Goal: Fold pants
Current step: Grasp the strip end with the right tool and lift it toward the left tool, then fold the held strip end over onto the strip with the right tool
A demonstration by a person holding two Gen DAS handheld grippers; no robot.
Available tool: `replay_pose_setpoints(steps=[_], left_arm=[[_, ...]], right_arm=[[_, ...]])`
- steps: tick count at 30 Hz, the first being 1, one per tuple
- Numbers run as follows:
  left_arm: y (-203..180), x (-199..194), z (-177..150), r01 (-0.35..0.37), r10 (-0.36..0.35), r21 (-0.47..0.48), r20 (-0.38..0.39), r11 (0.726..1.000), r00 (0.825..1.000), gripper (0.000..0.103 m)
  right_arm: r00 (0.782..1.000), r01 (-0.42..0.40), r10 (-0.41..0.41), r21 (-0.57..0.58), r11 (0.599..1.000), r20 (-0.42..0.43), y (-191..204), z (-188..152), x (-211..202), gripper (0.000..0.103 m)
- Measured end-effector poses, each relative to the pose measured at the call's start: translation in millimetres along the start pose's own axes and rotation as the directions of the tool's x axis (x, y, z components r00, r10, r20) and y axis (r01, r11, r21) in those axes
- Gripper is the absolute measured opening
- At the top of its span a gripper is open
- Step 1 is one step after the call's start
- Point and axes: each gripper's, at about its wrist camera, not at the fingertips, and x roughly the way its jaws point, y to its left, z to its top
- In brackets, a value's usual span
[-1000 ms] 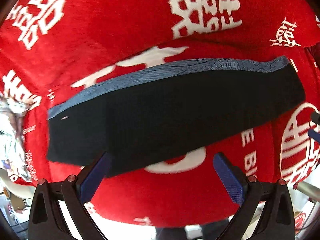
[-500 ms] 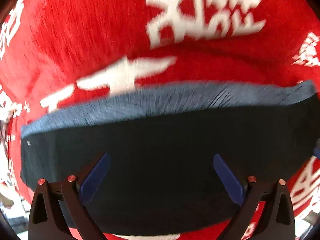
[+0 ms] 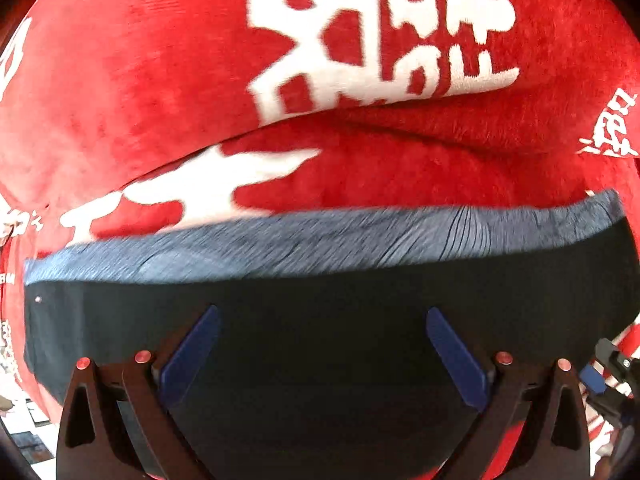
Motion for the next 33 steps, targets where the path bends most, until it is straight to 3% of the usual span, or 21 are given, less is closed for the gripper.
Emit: replay_pose_setpoints(steps=[4, 8, 10, 11, 13, 15, 17, 20, 22, 23, 26, 30, 32, 33], left_arm=[[-19.7, -2.2, 15.2, 0.027, -0.027, -0.010, 0.027, 1.000, 0.999, 0.103], [-44.3, 21.7, 24.8, -0.045, 0.044, 0.016, 0.035, 0.999, 0.998, 0.103], [-49.0, 26.2, 27.4, -0.037, 0.038, -0.015, 0.092, 0.999, 0.995, 0.103], [-50.7, 25.9, 29.2, -0.040, 0.041, -0.015, 0.090, 0.999, 0.995, 0.103], [-51.9, 17.6, 31.4, -0.030, 0.029, 0.021, 0.057, 0.999, 0.998, 0.103], [-46.0, 3.8, 26.8, -0.003, 0.002, 0.040, 0.043, 0.999, 0.999, 0.103], [-39.2, -17.4, 13.5, 0.040, -0.043, 0.036, 0.077, 0.999, 0.996, 0.103], [-53.3, -11.4, -7.4, 0.038, -0.044, 0.104, 0.054, 0.994, 0.998, 0.103], [-64.3, 7.0, -24.1, 0.026, -0.029, 0.118, 0.025, 0.993, 0.999, 0.103], [-63.5, 4.3, -29.8, 0.035, -0.044, 0.095, 0.095, 0.995, 0.994, 0.103], [-57.3, 0.6, -31.0, 0.092, -0.100, 0.115, 0.072, 0.989, 0.992, 0.103], [7.6, -26.2, -38.4, 0.174, -0.177, 0.033, 0.080, 0.984, 0.981, 0.103], [53.3, -41.3, -49.2, 0.153, -0.152, -0.001, 0.101, 0.988, 0.983, 0.103], [74.2, -45.2, -55.1, 0.139, -0.137, -0.012, 0.101, 0.990, 0.985, 0.103]], right_arm=[[0.997, -0.071, 0.072, -0.046, 0.996, 0.030, 15.6, 10.3, 10.6, 0.059], [0.994, -0.092, 0.093, -0.019, 0.996, 0.051, 3.7, 17.2, 21.2, 0.056], [0.988, -0.143, 0.141, 0.024, 0.989, 0.058, -0.1, 20.7, 27.9, 0.055], [0.987, -0.156, 0.154, 0.039, 0.987, 0.049, -1.3, 22.5, 29.7, 0.051], [0.984, -0.177, 0.176, 0.047, 0.983, 0.033, 0.8, 25.6, 29.0, 0.015], [0.990, -0.138, 0.139, -0.025, 0.990, 0.030, 14.0, 24.3, 20.1, 0.012], [0.994, -0.093, 0.098, -0.124, 0.988, 0.037, 32.3, 19.0, 11.0, 0.012], [0.997, -0.036, 0.052, -0.266, 0.963, 0.053, 65.9, 8.2, 1.3, 0.012], [0.998, 0.009, 0.015, -0.359, 0.933, 0.065, 91.0, 0.1, -1.2, 0.012], [0.998, 0.038, -0.013, -0.419, 0.907, 0.062, 107.2, -6.8, 1.0, 0.012], [0.991, 0.134, -0.102, -0.589, 0.797, 0.088, 150.7, -32.4, 10.3, 0.012], [0.981, 0.194, -0.156, -0.698, 0.690, 0.118, 198.7, -67.7, 25.2, 0.012], [0.965, 0.254, -0.210, -0.761, 0.597, 0.157, 224.4, -94.8, 39.1, 0.012], [0.950, 0.295, -0.252, -0.796, 0.529, 0.184, 237.6, -112.4, 50.9, 0.012]])
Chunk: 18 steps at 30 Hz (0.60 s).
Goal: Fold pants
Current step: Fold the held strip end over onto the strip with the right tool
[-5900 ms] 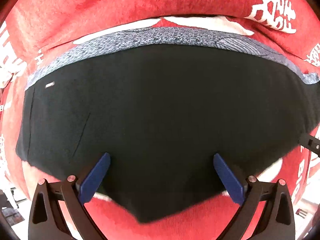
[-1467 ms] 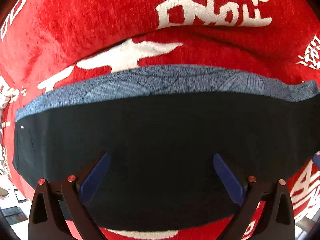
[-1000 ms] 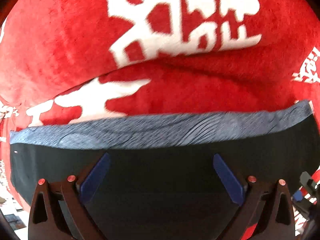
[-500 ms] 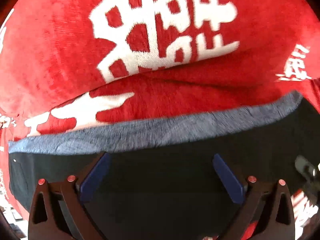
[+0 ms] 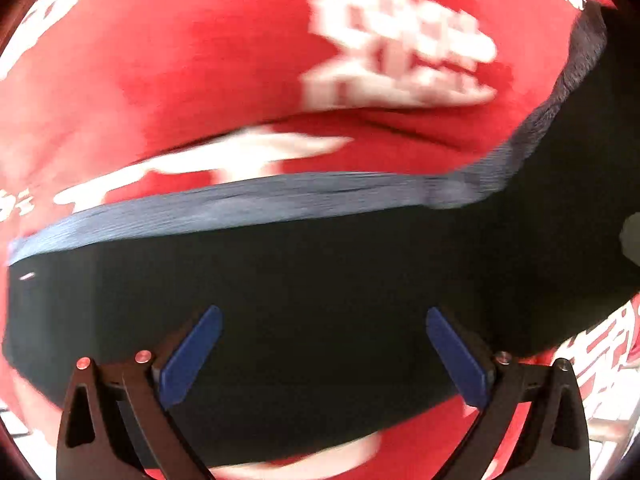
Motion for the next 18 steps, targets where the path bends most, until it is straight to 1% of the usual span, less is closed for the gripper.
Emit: replay_pose_setpoints(steps=[1, 2, 4, 6, 7, 8, 9, 10, 11, 12, 13, 14, 15, 16, 17, 18], left_arm=[[20.6, -5.5, -5.5, -0.018, 0.018, -0.008, -0.008, 1.000, 1.000, 0.103], [38.0, -8.9, -10.4, -0.036, 0.036, -0.015, -0.016, 0.999, 0.999, 0.103], [81.2, -14.7, -28.7, -0.076, 0.075, -0.027, -0.039, 0.997, 0.996, 0.103], [138.6, -16.7, -54.0, -0.125, 0.121, -0.051, -0.065, 0.991, 0.990, 0.103], [153.6, -12.8, -56.4, -0.150, 0.143, -0.078, -0.079, 0.986, 0.986, 0.103], [167.2, -13.8, -60.3, -0.163, 0.155, -0.098, -0.087, 0.982, 0.984, 0.103], [179.5, -15.5, -63.8, -0.172, 0.162, -0.116, -0.092, 0.978, 0.982, 0.103], [190.7, -15.6, -65.6, -0.176, 0.164, -0.134, -0.096, 0.975, 0.982, 0.103], [201.6, -19.7, -68.1, -0.170, 0.156, -0.151, -0.095, 0.974, 0.983, 0.103], [209.1, -24.0, -69.9, -0.155, 0.142, -0.160, -0.085, 0.975, 0.986, 0.103], [212.4, -28.3, -71.4, -0.142, 0.131, -0.160, -0.077, 0.977, 0.988, 0.103], [218.3, -24.6, -70.1, -0.133, 0.122, -0.157, -0.075, 0.979, 0.990, 0.103], [221.8, -23.9, -73.2, -0.120, 0.109, -0.157, -0.075, 0.980, 0.991, 0.103], [224.5, -20.4, -71.8, -0.103, 0.091, -0.161, -0.077, 0.982, 0.993, 0.103], [222.2, -18.9, -71.2, -0.085, 0.073, -0.167, -0.081, 0.982, 0.994, 0.103], [218.7, -14.8, -70.8, -0.074, 0.059, -0.172, -0.090, 0.982, 0.994, 0.103]], right_arm=[[0.999, 0.050, -0.051, -0.080, 0.996, -0.017, 24.9, -0.4, 7.0, 0.012], [0.996, 0.081, -0.086, -0.144, 0.986, -0.026, 44.7, -2.5, 14.4, 0.013], [0.987, 0.129, -0.152, -0.283, 0.950, -0.059, 94.6, -13.9, 42.5, 0.014], [0.979, 0.137, -0.181, -0.340, 0.930, -0.099, 128.6, -25.7, 73.3, 0.017], [0.972, 0.136, -0.195, -0.366, 0.920, -0.130, 143.7, -37.0, 93.2, 0.020], [0.960, 0.145, -0.226, -0.397, 0.906, -0.166, 157.3, -48.8, 115.6, 0.024], [0.938, 0.179, -0.287, -0.437, 0.881, -0.194, 168.6, -59.5, 136.4, 0.027], [0.899, 0.251, -0.393, -0.506, 0.825, -0.196, 181.8, -72.4, 156.5, 0.027], [0.886, 0.289, -0.434, -0.538, 0.792, -0.162, 189.7, -75.3, 157.7, 0.028], [0.882, 0.310, -0.451, -0.551, 0.775, -0.137, 198.2, -76.0, 151.5, 0.030], [0.901, 0.281, -0.407, -0.515, 0.810, -0.148, 200.3, -74.0, 138.3, 0.033], [0.926, 0.226, -0.335, -0.456, 0.861, -0.172, 198.3, -68.7, 126.1, 0.040], [0.953, 0.141, -0.224, -0.355, 0.924, -0.204, 191.5, -61.9, 112.1, 0.053], [0.970, 0.035, -0.082, -0.204, 0.978, -0.227, 181.7, -52.1, 100.4, 0.060], [0.972, -0.061, 0.053, -0.030, 0.998, -0.230, 165.5, -47.1, 92.2, 0.067], [0.956, -0.162, 0.199, 0.179, 0.971, -0.216, 141.4, -45.9, 89.7, 0.067]])
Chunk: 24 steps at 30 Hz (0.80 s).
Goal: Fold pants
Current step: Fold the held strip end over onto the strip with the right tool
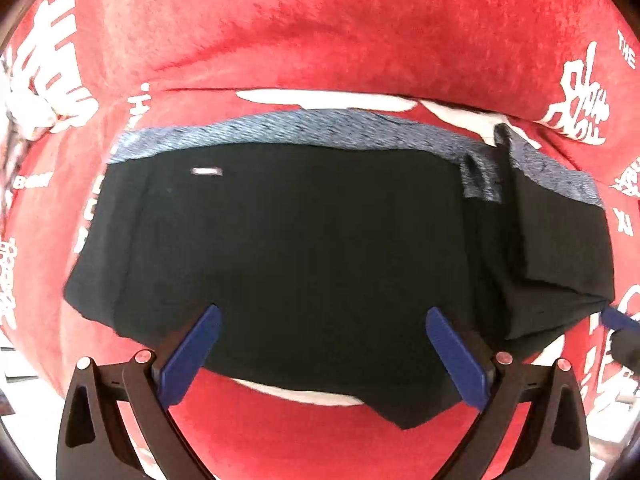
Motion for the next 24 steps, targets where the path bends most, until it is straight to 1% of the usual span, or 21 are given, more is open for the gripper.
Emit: replay_pose_setpoints(steps=[1, 2, 3, 4, 5, 6, 9, 10, 11, 13, 14, 16, 17, 19, 20, 21, 22, 23, 24], left_arm=[[-9.0, 4.3, 1.0, 0.002, -0.002, -0.002, -0.016, 1.000, 1.000, 0.103], [-14.8, 8.5, -3.4, -0.010, 0.010, -0.007, -0.033, 1.000, 0.999, 0.103], [-19.7, 12.3, -9.2, -0.022, 0.021, -0.014, -0.045, 1.000, 0.999, 0.103], [-21.8, 19.9, -11.0, -0.028, 0.027, -0.020, -0.055, 0.999, 0.998, 0.103], [-21.8, 21.9, -13.2, -0.032, 0.030, -0.028, -0.052, 0.999, 0.998, 0.103], [-21.8, 22.6, -13.1, -0.031, 0.030, -0.029, -0.040, 0.999, 0.999, 0.103], [-22.5, 20.2, -16.0, -0.028, 0.028, -0.020, -0.031, 0.999, 0.999, 0.103], [-22.5, 20.9, -16.2, -0.027, 0.026, -0.018, -0.031, 0.999, 0.999, 0.103], [-23.2, 20.6, -16.7, -0.026, 0.026, -0.017, -0.032, 1.000, 0.999, 0.103], [-24.5, 19.6, -17.3, -0.029, 0.028, -0.015, -0.031, 0.999, 0.999, 0.103], [-24.9, 19.7, -17.6, -0.031, 0.030, -0.015, -0.030, 0.999, 0.999, 0.103], [-24.9, 20.3, -17.4, -0.035, 0.035, -0.016, -0.028, 0.999, 0.999, 0.103], [-25.7, 20.1, -17.7, -0.039, 0.038, -0.016, -0.028, 0.999, 0.999, 0.103], [-24.6, 17.8, -17.0, -0.038, 0.037, -0.029, -0.033, 0.999, 0.999, 0.103], [-26.2, 12.3, -19.5, -0.033, 0.032, -0.039, -0.032, 0.999, 0.999, 0.103], [-25.5, 11.4, -20.4, -0.029, 0.028, -0.043, -0.030, 0.999, 0.999, 0.103], [-25.8, 11.5, -21.6, -0.030, 0.029, -0.038, -0.030, 0.999, 0.999, 0.103], [-26.0, 12.4, -22.2, -0.032, 0.031, -0.032, -0.030, 0.999, 0.999, 0.103], [-26.7, 13.4, -23.2, -0.035, 0.034, -0.024, -0.027, 0.999, 0.999, 0.103]], right_arm=[[0.997, -0.080, 0.080, 0.114, 0.990, -0.002, -16.5, 2.9, 0.2, 0.067], [0.987, -0.159, 0.161, 0.253, 0.954, 0.011, -34.7, 2.6, 5.3, 0.067], [0.978, -0.203, 0.206, 0.336, 0.920, 0.027, -42.5, -1.3, 11.6, 0.067], [0.965, -0.255, 0.257, 0.406, 0.877, 0.052, -52.0, -4.3, 18.6, 0.067], [0.952, -0.300, 0.298, 0.444, 0.845, 0.076, -56.4, -6.6, 25.3, 0.065], [0.943, -0.325, 0.321, 0.460, 0.826, 0.088, -57.5, -5.5, 31.6, 0.064], [0.929, -0.363, 0.349, 0.473, 0.803, 0.121, -53.4, 1.9, 47.5, 0.063], [0.927, -0.370, 0.351, 0.494, 0.787, 0.136, -55.2, 3.1, 52.5, 0.063], [0.926, -0.370, 0.348, 0.522, 0.768, 0.144, -65.0, 15.7, 53.3, 0.063], [0.919, -0.382, 0.357, 0.594, 0.708, 0.166, -74.4, 16.0, 65.3, 0.063], [0.919, -0.381, 0.356, 0.618, 0.688, 0.171, -77.1, 13.7, 67.9, 0.062], [0.916, -0.383, 0.355, 0.663, 0.643, 0.186, -84.2, -1.6, 69.9, 0.055], [0.910, -0.394, 0.362, 0.686, 0.612, 0.200, -86.7, -6.2, 72.0, 0.051], [0.895, -0.424, 0.381, 0.714, 0.558, 0.233, -90.7, -10.1, 70.8, 0.050], [0.894, -0.425, 0.382, 0.711, 0.560, 0.234, -89.4, -11.4, 66.4, 0.050], [0.902, -0.412, 0.370, 0.699, 0.584, 0.222, -87.1, -11.6, 62.6, 0.050], [0.920, -0.378, 0.335, 0.677, 0.631, 0.201, -83.1, -10.1, 59.2, 0.050], [0.929, -0.362, 0.310, 0.667, 0.651, 0.201, -84.1, -10.6, 54.9, 0.048], [0.932, -0.358, 0.296, 0.668, 0.652, 0.210, -85.8, -7.2, 57.8, 0.048]])
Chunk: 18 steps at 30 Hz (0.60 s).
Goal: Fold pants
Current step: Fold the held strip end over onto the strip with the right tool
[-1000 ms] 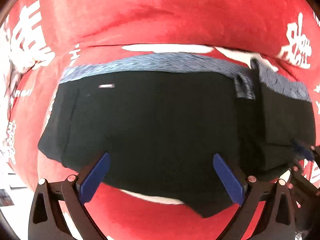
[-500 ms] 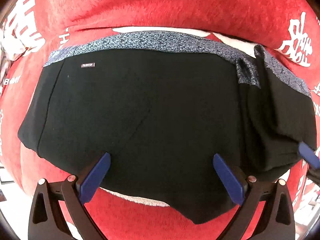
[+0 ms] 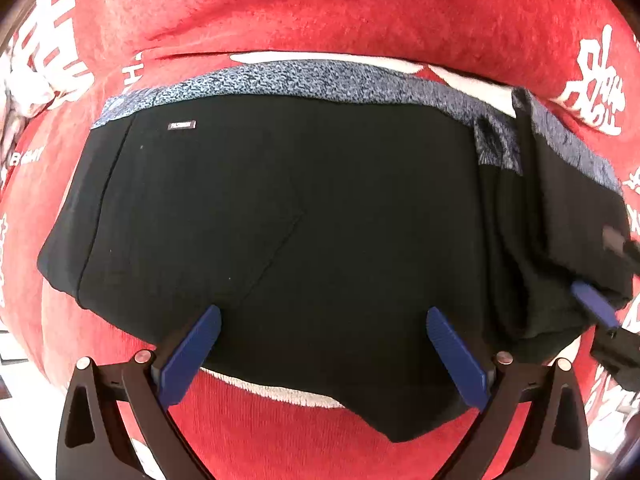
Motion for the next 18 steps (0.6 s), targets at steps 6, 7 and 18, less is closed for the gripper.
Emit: replay_pose_setpoints(steps=[6, 7, 18], left_arm=[[4.7, -10.3, 0.0, -0.009, 0.009, -0.010, -0.011, 1.000, 1.000, 0.103], [7.2, -14.6, -1.9, -0.010, 0.010, -0.011, -0.005, 1.000, 1.000, 0.103], [11.0, -26.1, -18.2, -0.062, 0.062, -0.009, -0.008, 0.998, 0.998, 0.103]], right_arm=[[1.000, -0.014, 0.015, -0.021, 1.000, 0.011, 13.7, 16.7, 6.2, 0.005], [1.000, 0.010, -0.009, -0.078, 0.997, 0.010, 23.4, 17.2, -1.3, 0.005], [0.980, 0.147, -0.171, -0.212, 0.966, -0.102, 1.4, -17.0, 25.5, 0.005]])
